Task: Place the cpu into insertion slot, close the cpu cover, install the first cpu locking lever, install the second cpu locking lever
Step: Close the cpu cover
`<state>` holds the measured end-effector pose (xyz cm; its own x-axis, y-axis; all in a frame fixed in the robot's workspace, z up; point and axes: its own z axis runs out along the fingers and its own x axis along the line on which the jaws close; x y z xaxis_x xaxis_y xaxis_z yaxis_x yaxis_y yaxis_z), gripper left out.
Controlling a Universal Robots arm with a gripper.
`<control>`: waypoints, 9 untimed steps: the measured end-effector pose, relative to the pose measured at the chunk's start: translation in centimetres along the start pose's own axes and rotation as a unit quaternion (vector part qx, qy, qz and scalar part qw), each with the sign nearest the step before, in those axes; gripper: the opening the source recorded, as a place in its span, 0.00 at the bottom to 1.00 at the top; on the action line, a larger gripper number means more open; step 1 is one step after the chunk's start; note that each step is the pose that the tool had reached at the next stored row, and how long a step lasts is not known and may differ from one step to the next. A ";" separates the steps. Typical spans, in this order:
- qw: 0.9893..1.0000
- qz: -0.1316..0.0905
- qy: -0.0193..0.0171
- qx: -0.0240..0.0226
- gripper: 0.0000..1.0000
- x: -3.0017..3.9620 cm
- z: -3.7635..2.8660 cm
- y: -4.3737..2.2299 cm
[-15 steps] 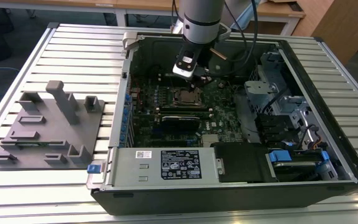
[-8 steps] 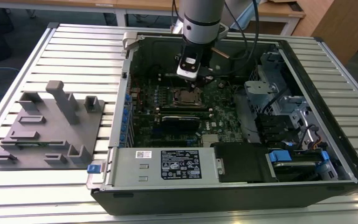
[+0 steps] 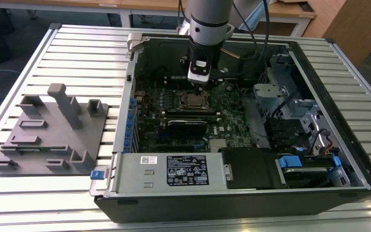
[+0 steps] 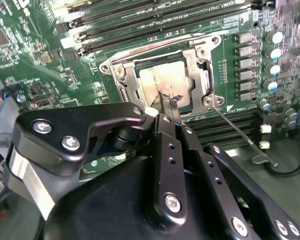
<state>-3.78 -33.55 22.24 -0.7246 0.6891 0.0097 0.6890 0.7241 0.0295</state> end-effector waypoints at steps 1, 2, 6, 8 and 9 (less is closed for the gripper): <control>1.000 -0.007 0.000 0.000 0.10 0.00 0.00 0.00; 1.000 -0.013 0.000 0.000 0.10 0.00 0.00 0.00; 0.999 -0.037 0.001 0.000 0.10 0.00 0.00 0.00; 0.999 -0.050 0.002 0.000 0.10 0.00 0.00 0.00; 0.998 -0.055 0.002 0.000 0.10 0.00 0.00 0.00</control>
<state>-3.77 -33.55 22.24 -0.7963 0.6048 0.0108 0.6048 0.7958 0.0310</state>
